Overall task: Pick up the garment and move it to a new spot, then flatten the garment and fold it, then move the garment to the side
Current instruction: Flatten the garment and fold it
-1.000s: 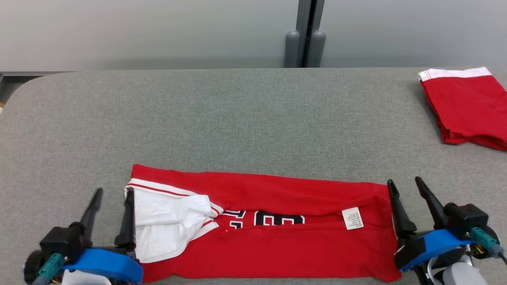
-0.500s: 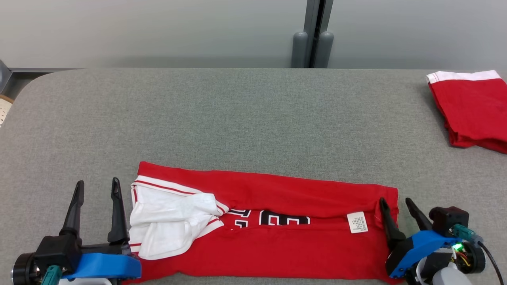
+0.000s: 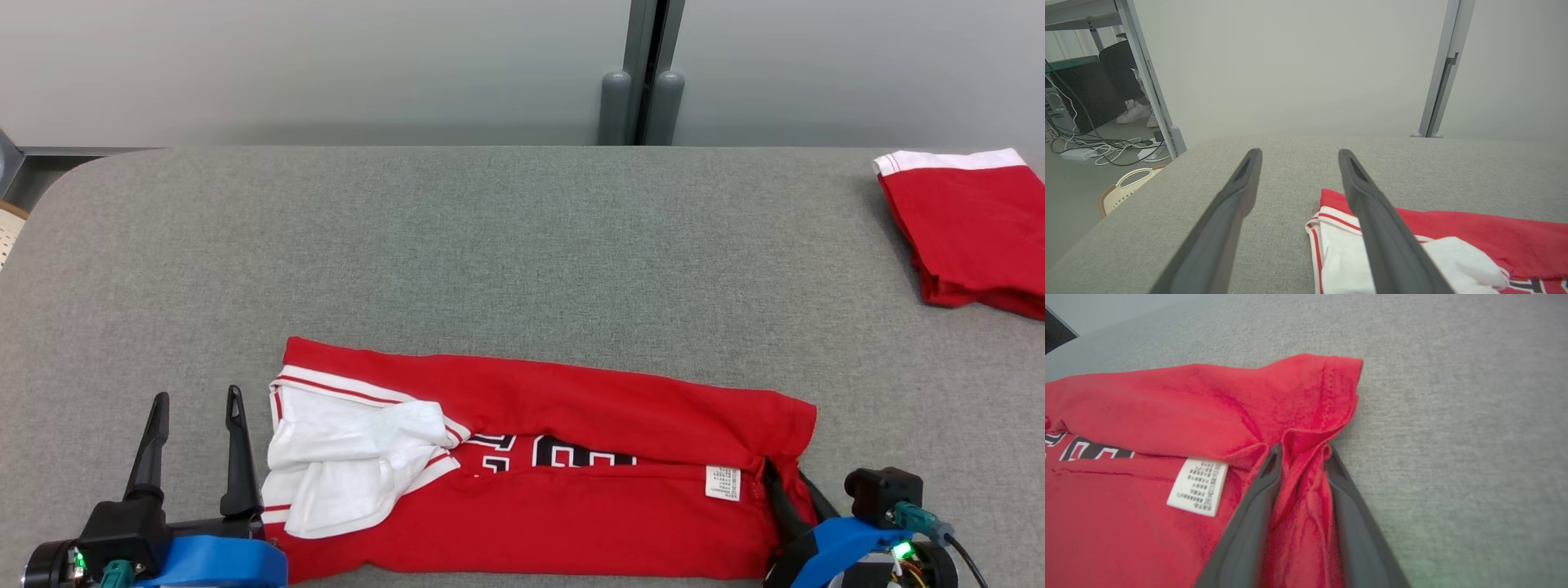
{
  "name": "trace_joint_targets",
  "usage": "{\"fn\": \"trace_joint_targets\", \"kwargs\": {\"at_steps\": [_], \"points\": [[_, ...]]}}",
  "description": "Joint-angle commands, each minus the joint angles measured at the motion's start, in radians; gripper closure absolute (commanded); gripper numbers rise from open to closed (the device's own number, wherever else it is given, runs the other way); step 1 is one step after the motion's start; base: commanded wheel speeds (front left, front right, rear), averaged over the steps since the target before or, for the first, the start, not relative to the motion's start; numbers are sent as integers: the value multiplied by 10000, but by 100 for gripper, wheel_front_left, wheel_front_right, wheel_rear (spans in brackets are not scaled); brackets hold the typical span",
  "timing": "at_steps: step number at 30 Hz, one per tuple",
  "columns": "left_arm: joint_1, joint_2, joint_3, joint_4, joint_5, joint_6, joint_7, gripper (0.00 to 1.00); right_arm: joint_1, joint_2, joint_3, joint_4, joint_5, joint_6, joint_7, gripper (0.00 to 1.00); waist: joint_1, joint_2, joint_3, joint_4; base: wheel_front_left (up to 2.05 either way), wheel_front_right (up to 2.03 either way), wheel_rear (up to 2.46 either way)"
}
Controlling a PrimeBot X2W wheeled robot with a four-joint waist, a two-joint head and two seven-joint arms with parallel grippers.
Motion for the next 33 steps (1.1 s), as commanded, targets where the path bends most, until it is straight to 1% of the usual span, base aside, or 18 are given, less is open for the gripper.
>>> {"fn": "trace_joint_targets", "kwargs": {"at_steps": [1,4,6,10,18,21,24,27,33], "points": [[8,-49,119,32,113,-61,-42,0,292,108,159,150,93,28,-17,100,0,0,-22,-5,0,0,0],[59,-127,238,119,289,-163,-42,0,215,82,159,96,172,19,-185,100,0,0,-90,-54,0,0,0],[105,-180,272,144,408,-180,-42,0,30,11,-33,54,127,18,-273,100,0,0,-135,-106,0,0,0],[178,-245,328,154,577,-262,-42,0,-380,-525,-598,-100,38,15,-258,100,0,0,-206,-240,0,0,0],[231,-328,431,174,734,-375,-42,0,-631,-2076,-1926,-148,-80,16,202,100,0,0,-292,-380,0,0,0],[236,-355,473,189,739,-419,-42,0,-647,-2471,-2188,-282,-104,18,413,100,0,0,-293,-412,0,0,0],[266,-375,537,221,755,-440,-42,0,-607,-2488,-2193,-564,-152,16,637,100,0,0,-311,-473,0,0,0],[276,-401,555,257,777,-449,-42,0,-507,-2363,-2094,-795,-184,18,781,100,0,0,-335,-503,0,0,0],[313,-471,585,329,794,-505,-42,0,-83,-1792,-1469,-1571,-83,18,960,100,0,0,-430,-554,0,0,0]]}}
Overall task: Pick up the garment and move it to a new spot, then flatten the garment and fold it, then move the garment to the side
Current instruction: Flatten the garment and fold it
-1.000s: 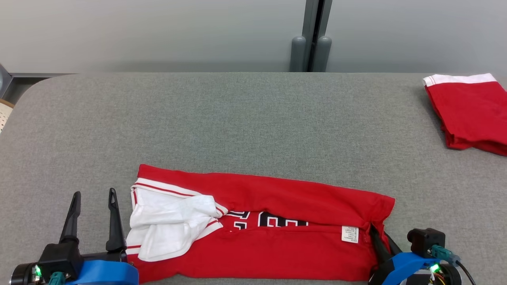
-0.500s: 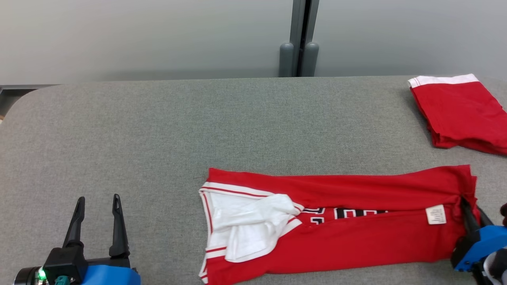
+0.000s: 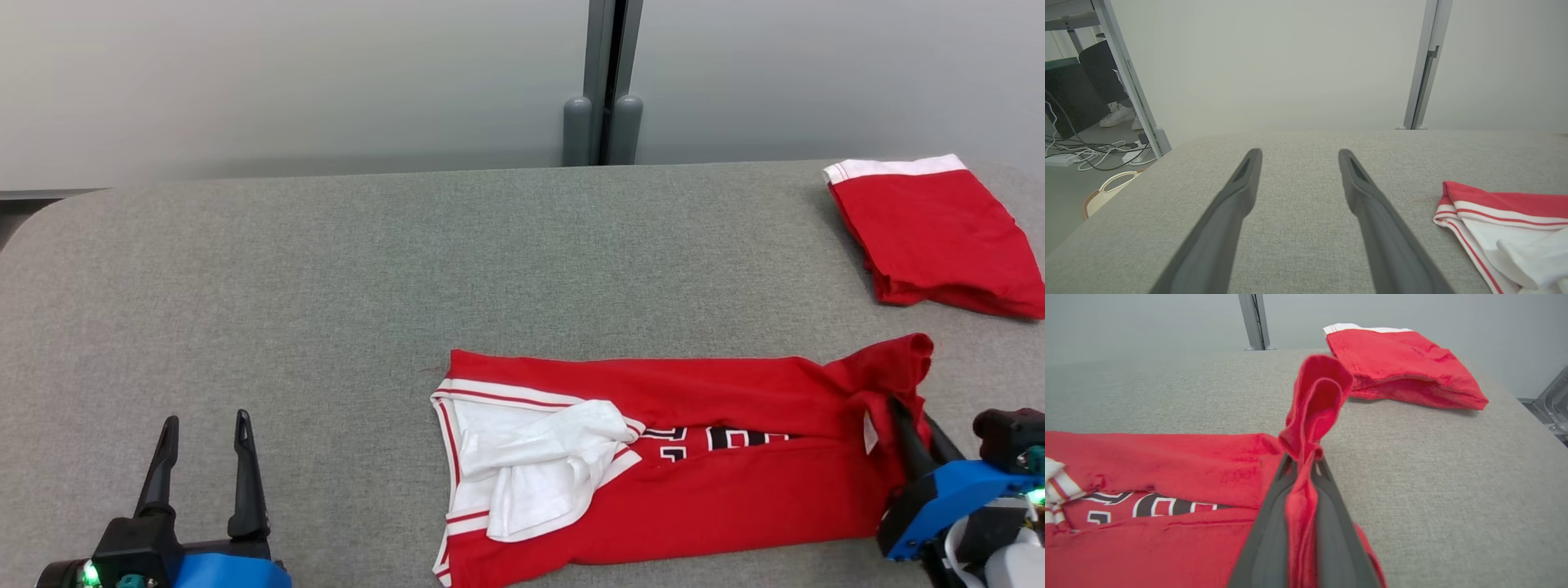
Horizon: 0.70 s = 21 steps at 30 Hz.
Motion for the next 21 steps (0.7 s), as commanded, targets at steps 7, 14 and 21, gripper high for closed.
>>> {"fn": "trace_joint_targets", "kwargs": {"at_steps": [7,14,21], "points": [[49,-50,70,39,70,-104,-42,0,377,688,1111,-1120,178,2,152,100,0,0,34,-26,0,0,0],[-199,-95,-5,128,98,-141,-42,0,133,1280,2370,-1670,182,2,319,100,0,0,132,103,0,0,0],[-283,-138,-92,111,156,-138,-42,0,-457,1694,3696,-1452,389,4,188,100,0,0,193,311,0,0,0]]}}
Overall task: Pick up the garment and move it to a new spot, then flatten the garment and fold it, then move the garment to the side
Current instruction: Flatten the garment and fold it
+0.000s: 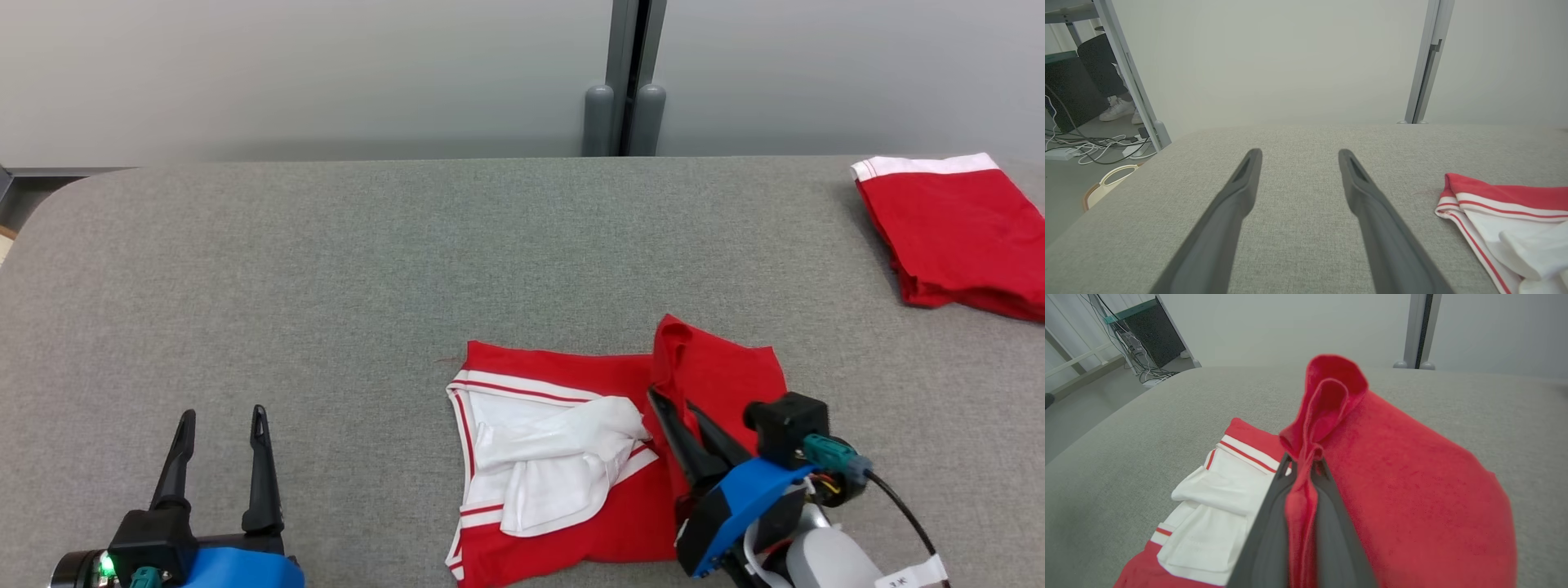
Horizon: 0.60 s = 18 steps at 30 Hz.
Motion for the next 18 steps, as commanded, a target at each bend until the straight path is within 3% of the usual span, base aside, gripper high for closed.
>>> {"fn": "trace_joint_targets", "kwargs": {"at_steps": [1,12,18], "points": [[-145,-17,-25,-43,61,33,-42,0,-200,88,194,92,55,6,-86,100,0,0,19,48,0,0,0],[-476,-42,-148,146,35,-78,-42,0,-1268,208,2380,738,1302,6,-639,100,0,0,264,471,0,0,0],[-663,-76,-280,240,-10,-118,-42,0,-1847,208,3094,1280,1911,6,-887,100,0,0,399,737,0,0,0]]}}
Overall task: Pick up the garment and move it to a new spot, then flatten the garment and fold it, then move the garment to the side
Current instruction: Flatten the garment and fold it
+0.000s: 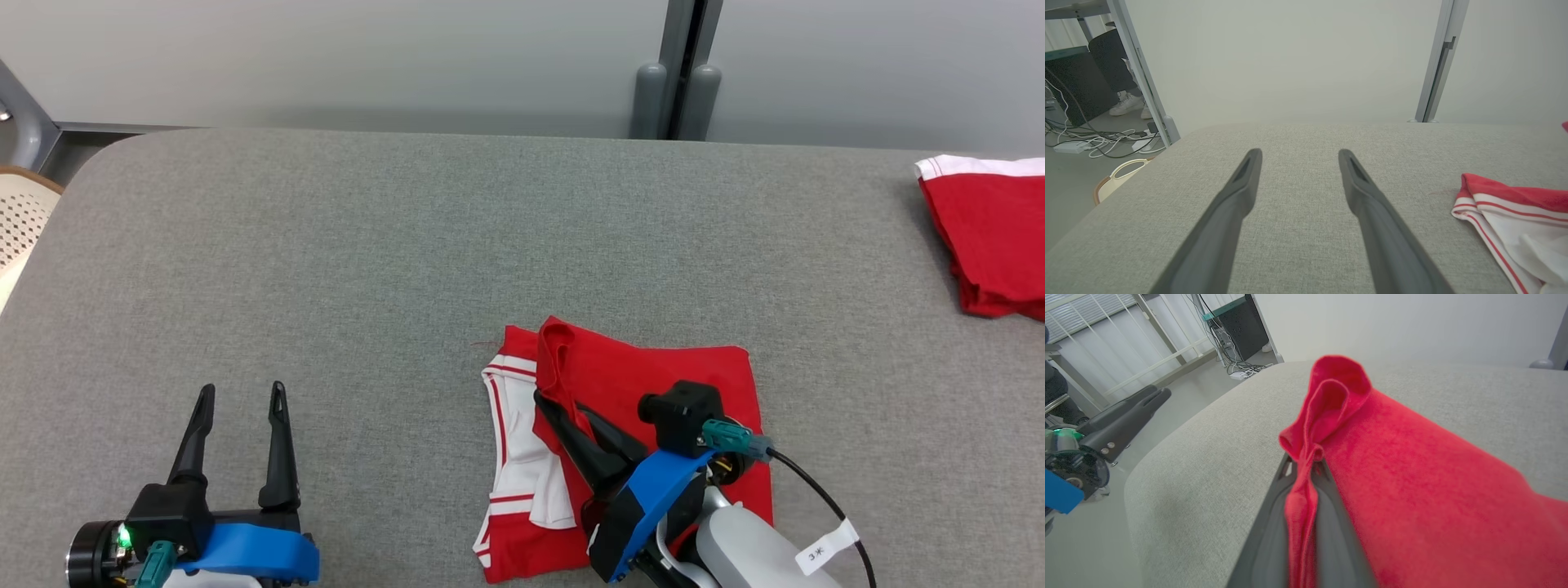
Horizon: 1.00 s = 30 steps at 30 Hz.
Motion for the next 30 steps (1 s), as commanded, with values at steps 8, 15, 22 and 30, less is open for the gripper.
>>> {"fn": "trace_joint_targets", "kwargs": {"at_steps": [8,15,22,30], "points": [[-107,-31,93,154,-92,-56,-42,0,-527,-6,196,960,246,6,-517,0,0,-1,-37,43,0,0,0],[0,-50,48,72,-19,-71,-42,0,-642,-4,-1188,1319,-642,6,-1427,0,0,-1,-237,-328,0,0,0],[156,-59,-45,-24,65,14,-42,0,193,-184,-3565,488,-2046,4,-1730,0,0,-1,-495,-668,0,0,0],[399,-65,-76,-115,90,80,-42,0,1859,-182,-5471,-1055,-2849,6,-1760,0,0,-1,-884,-958,0,0,0]]}}
